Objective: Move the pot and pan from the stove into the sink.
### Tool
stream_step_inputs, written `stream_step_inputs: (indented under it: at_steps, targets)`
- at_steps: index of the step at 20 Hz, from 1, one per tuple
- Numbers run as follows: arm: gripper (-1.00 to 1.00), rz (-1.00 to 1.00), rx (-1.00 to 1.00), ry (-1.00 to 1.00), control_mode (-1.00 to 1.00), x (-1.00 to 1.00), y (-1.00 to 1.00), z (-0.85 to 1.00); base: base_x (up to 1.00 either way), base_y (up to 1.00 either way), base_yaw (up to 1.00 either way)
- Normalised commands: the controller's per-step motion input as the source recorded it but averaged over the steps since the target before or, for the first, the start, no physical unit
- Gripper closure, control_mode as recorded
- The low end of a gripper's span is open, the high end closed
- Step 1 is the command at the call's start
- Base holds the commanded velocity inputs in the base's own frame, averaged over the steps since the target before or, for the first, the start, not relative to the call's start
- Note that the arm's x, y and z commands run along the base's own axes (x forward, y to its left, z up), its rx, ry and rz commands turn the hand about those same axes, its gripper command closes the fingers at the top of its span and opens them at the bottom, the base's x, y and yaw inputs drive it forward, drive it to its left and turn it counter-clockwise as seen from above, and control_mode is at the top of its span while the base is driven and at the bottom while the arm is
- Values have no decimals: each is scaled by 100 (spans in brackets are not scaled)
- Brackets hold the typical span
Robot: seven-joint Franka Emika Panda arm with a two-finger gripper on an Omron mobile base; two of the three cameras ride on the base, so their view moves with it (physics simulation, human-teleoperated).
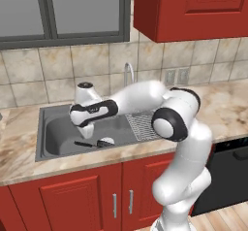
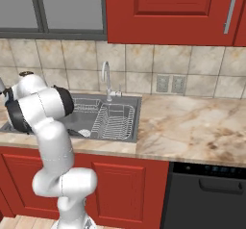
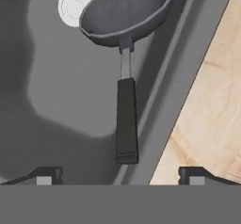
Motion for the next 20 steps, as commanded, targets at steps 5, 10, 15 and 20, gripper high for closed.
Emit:
stream_step_inputs:
  at_steps: [5,10,15,20]
  targets:
    - [-100,-19,-2,-17,-100,-61,-9,64,0,0,0]
    - [-100,-19,-1,-19,-100,-55,-12,84,0,0,0]
    - [-100,-15,-4,-10,-100,-49,-23,97,0,0,0]
    - [-100,-17,-4,-2,-100,-48,-35,91,0,0,0]
